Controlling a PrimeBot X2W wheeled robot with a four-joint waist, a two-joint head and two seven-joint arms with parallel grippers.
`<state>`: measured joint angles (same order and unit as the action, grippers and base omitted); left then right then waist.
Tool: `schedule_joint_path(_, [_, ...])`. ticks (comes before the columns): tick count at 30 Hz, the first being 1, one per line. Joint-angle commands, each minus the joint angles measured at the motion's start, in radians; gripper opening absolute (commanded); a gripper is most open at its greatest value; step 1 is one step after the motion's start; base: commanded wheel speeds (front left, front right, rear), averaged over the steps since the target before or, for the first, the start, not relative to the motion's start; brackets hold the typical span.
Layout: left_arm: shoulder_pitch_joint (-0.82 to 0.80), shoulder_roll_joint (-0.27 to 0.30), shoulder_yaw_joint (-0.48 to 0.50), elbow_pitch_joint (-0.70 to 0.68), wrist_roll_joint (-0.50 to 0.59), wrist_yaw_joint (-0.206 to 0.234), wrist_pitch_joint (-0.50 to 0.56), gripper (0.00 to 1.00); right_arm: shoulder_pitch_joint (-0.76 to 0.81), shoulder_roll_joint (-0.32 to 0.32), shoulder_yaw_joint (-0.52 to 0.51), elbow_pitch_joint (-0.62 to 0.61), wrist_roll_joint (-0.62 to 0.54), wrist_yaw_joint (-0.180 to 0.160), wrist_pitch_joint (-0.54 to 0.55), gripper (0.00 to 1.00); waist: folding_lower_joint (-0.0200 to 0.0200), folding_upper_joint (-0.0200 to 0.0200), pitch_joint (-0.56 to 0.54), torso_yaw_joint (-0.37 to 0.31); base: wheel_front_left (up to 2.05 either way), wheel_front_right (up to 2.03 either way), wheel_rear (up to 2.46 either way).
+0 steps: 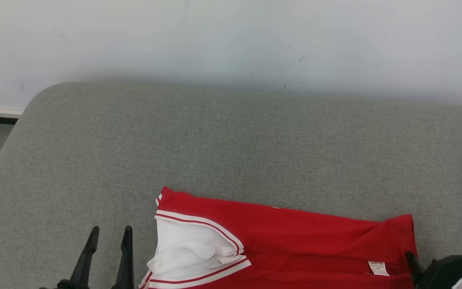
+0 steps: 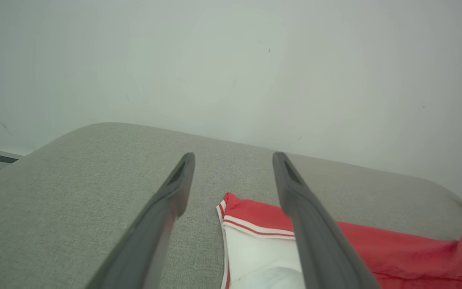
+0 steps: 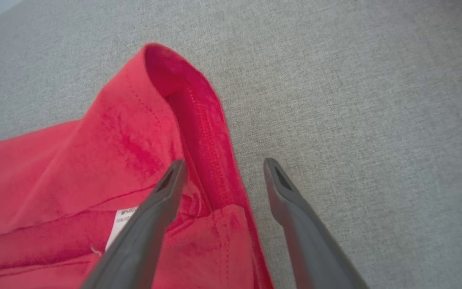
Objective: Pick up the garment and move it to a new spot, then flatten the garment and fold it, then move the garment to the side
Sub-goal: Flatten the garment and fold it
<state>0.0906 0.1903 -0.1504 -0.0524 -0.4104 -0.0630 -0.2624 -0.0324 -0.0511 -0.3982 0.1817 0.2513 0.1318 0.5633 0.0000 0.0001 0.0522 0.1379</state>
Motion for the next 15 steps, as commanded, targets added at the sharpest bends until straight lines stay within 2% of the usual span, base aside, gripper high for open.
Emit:
schedule_joint_path(1, [-0.002, -0.003, 0.004, 0.003, 0.010, -0.002, -0.003, 1.00, -0.017, 0.002, 0.000, 0.002, -0.002, -0.003, -0.005, 1.00, 0.0000, -0.0001, 0.005, 0.002, 0.00, 0.00, 0.00])
schedule_joint_path(11, [-0.014, -0.039, 0.013, 0.047, 0.031, -0.043, -0.003, 1.00, -0.056, 0.002, -0.002, 0.131, -0.081, -0.003, 0.029, 1.00, 0.0000, -0.0001, 0.026, 0.017, 0.00, 0.00, 0.00])
schedule_joint_path(15, [-0.020, -0.047, 0.012, 0.059, 0.034, -0.050, -0.003, 1.00, -0.057, 0.005, 0.033, 0.158, -0.063, -0.002, 0.049, 1.00, 0.0000, -0.0001, 0.034, 0.022, 0.00, 0.00, 0.00])
